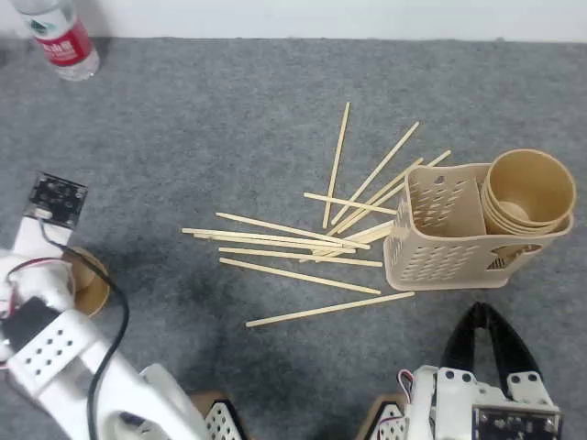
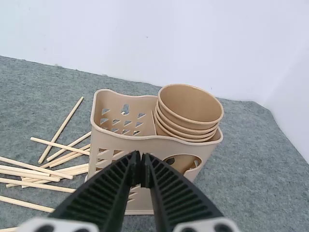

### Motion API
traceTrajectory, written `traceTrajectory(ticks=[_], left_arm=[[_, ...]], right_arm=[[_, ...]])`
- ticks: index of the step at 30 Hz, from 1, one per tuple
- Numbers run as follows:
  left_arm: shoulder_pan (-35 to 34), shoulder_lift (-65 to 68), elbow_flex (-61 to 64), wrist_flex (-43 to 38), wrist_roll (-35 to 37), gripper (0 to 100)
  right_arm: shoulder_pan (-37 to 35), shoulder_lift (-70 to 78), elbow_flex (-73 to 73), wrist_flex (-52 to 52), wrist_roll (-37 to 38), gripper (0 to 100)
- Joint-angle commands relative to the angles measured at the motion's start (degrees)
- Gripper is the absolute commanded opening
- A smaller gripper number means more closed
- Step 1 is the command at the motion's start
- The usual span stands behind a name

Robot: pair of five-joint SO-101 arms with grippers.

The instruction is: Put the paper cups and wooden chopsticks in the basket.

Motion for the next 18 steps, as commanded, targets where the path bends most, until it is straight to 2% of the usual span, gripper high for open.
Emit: traceTrajectory(ticks=[1, 9, 11, 14, 18], left_arm=[[-0.2, -0.3, 2.7, -4.6, -3.7, 13], [-0.2, -0.3, 10.4, -10.5, -4.4, 12], [-0.1, -0.3, 11.4, -10.6, -4.3, 11], [1.0, -0.3, 11.7, -10.3, -4.3, 1], [2.5, -0.4, 11.4, -6.5, -4.3, 1]], right_arm=[[0.0, 0.3, 0.4, 2.1, 0.8, 0.7], [0.0, 0.3, 0.4, 2.1, 0.8, 0.7], [0.0, 0.3, 0.4, 2.1, 0.8, 0.7], [0.0, 0.3, 0.4, 2.1, 0.8, 0.7], [0.0, 0.3, 0.4, 2.1, 0.8, 0.7]])
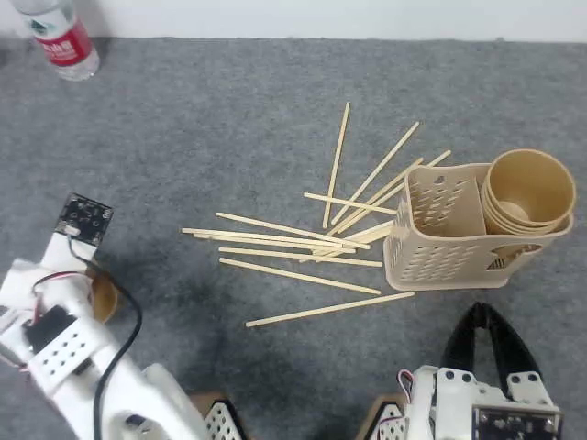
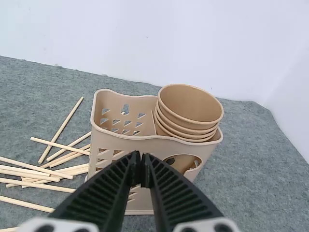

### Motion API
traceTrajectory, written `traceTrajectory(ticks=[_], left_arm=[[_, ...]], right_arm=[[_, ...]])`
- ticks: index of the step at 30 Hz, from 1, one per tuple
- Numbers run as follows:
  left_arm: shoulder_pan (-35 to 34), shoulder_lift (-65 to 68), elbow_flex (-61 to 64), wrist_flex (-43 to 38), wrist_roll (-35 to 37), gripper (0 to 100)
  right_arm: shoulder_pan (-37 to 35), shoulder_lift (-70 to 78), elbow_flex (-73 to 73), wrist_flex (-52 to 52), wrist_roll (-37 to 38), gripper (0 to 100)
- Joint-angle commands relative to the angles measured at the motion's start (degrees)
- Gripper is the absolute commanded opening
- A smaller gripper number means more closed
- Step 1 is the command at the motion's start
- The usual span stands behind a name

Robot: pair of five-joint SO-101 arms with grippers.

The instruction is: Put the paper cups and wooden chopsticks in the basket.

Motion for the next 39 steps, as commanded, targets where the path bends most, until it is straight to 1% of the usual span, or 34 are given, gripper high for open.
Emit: traceTrajectory(ticks=[1, 4, 6, 9, 12, 15, 17, 20, 24, 28, 31, 34, 36, 39], left_arm=[[2.3, -0.4, -0.7, 4.4, -0.5, 1], [5.0, -0.8, -2.2, 11.6, 0.1, 1], [7.3, -0.9, -5.3, 17.3, 3.4, 1], [10.8, -0.9, -16.1, 26.8, 10.0, 1], [15.6, -0.9, -31.3, 38.9, 14.3, 1], [22.6, -0.7, -45.8, 48.9, 19.0, 1], [28.6, -0.4, -54.6, 54.5, 21.7, 1], [39.1, -0.4, -66.0, 59.8, 26.5, 1], [52.2, -0.4, -77.0, 59.0, 32.6, 1], [63.3, -0.4, -81.3, 52.0, 39.2, 1], [69.3, -0.1, -81.1, 42.8, 44.4, 1], [74.9, 3.5, -81.8, 34.8, 47.6, 1], [78.6, 7.2, -83.6, 32.7, 49.0, 1], [84.4, 15.0, -87.8, 31.8, 52.5, 1]], right_arm=[[0.0, 0.3, 0.4, 2.1, 0.8, 0.7], [0.0, 0.3, 0.4, 2.1, 0.8, 0.7], [0.0, 0.3, 0.4, 2.1, 0.8, 0.7], [0.0, 0.3, 0.4, 2.1, 0.8, 0.7], [0.0, 0.3, 0.4, 2.1, 0.8, 0.7], [0.0, 0.3, 0.4, 2.1, 0.8, 0.7], [0.0, 0.3, 0.4, 2.1, 0.8, 0.7], [0.0, 0.3, 0.4, 2.1, 0.8, 0.7], [0.0, 0.3, 0.4, 2.1, 0.8, 0.7], [0.0, 0.3, 0.4, 2.1, 0.8, 0.7], [0.0, 0.3, 1.0, 2.1, 0.8, 0.7], [0.0, 0.3, 1.0, 2.1, 0.8, 0.7], [0.0, 0.3, 1.0, 2.1, 0.8, 0.7], [0.0, 0.3, 1.0, 2.1, 0.8, 0.7]])
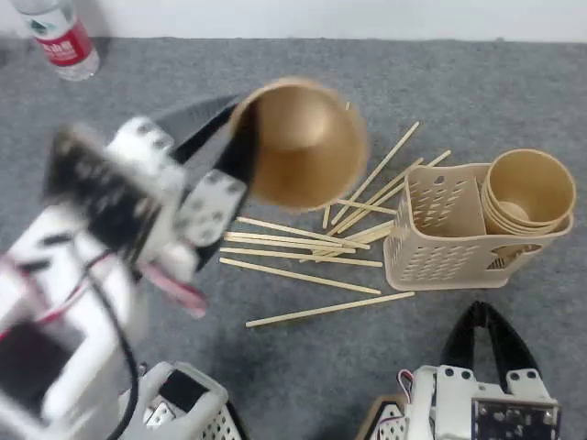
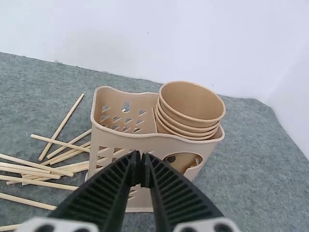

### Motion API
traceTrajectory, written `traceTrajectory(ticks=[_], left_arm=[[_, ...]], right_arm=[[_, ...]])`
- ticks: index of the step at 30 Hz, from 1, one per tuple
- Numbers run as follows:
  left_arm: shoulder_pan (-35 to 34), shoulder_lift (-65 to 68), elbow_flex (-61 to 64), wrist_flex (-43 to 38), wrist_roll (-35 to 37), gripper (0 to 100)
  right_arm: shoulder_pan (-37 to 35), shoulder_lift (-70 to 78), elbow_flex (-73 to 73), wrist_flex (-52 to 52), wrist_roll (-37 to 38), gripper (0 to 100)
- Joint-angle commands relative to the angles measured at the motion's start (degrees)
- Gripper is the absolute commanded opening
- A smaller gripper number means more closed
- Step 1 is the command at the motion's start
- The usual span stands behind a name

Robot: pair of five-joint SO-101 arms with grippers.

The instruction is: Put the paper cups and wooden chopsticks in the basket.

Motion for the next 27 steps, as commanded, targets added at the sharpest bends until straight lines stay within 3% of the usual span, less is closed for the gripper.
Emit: traceTrajectory(ticks=[1, 13, 21, 27], left_arm=[[9.1, 11.7, -7.7, -3.4, 5.5, 1], [27.1, 45.1, -40.8, -2.5, 8.1, 1], [27.2, 63.6, -54.6, -2.5, 8.1, 1], [27.3, 70.9, -56.7, -1.4, 9.9, 1]], right_arm=[[0.0, 0.3, 0.1, 2.1, 0.8, 0.7], [0.0, 0.3, 1.5, 2.0, 0.8, 0.7], [0.0, 0.3, 1.5, 2.0, 0.8, 0.7], [0.0, 0.3, 1.5, 2.0, 0.8, 0.7]])
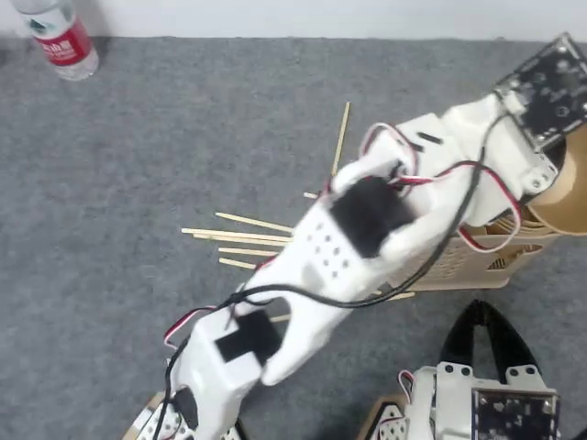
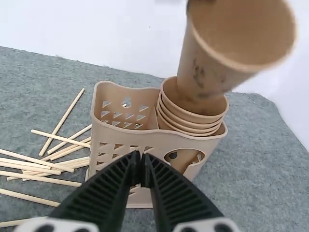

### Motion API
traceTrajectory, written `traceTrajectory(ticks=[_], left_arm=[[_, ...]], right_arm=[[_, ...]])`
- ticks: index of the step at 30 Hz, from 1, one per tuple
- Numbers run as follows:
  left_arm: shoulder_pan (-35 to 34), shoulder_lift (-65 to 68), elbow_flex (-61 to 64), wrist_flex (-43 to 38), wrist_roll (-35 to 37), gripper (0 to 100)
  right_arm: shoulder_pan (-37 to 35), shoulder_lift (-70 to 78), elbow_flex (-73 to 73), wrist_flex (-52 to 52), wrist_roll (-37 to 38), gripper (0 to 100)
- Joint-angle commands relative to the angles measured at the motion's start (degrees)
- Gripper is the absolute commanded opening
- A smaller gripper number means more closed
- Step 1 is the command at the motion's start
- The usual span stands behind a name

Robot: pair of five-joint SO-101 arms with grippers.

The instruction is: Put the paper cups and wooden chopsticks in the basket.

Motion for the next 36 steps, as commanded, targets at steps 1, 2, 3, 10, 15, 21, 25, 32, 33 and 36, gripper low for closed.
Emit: traceTrajectory(ticks=[1, 2, 3, 10, 15, 21, 25, 32, 33, 36], left_arm=[[-0.5, 3.1, -2.6, 0.0, 2.5, 1], [-0.9, 3.7, -2.6, -0.4, 2.6, 1], [-1.4, 4.1, -2.6, -0.4, 2.6, 1], [-4.1, 2.9, -2.6, 4.7, 2.6, 10], [-4.8, 2.9, -2.2, 8.5, 9.6, 20], [-8.9, 0.4, -5.5, 9.8, 6.6, 20], [-14.0, -5.0, -12.9, 19.0, 1.3, 20], [-36.0, -14.0, -15.2, 31.4, -3.0, 20], [-41.1, -15.4, -13.2, 31.4, -2.3, 20], [-52.2, -19.0, -4.1, 31.4, -1.8, 20]], right_arm=[[0.0, 0.3, 0.2, 2.0, 0.8, 0.7], [0.0, 0.3, 0.2, 2.0, 0.8, 0.7], [0.0, 0.3, 0.2, 2.0, 0.8, 0.7], [0.0, 0.3, 0.2, 2.0, 0.8, 0.7], [0.0, 0.3, 0.2, 2.0, 0.8, 0.7], [0.0, 0.3, 0.2, 2.0, 0.8, 0.7], [0.0, 0.3, 0.0, 1.8, 0.8, 0.7], [0.0, 0.6, -0.1, -6.1, 4.3, 0.7], [0.0, 0.6, -0.1, -8.9, 6.2, 0.7], [0.0, 0.5, 0.0, -18.4, 9.9, 0.7]])
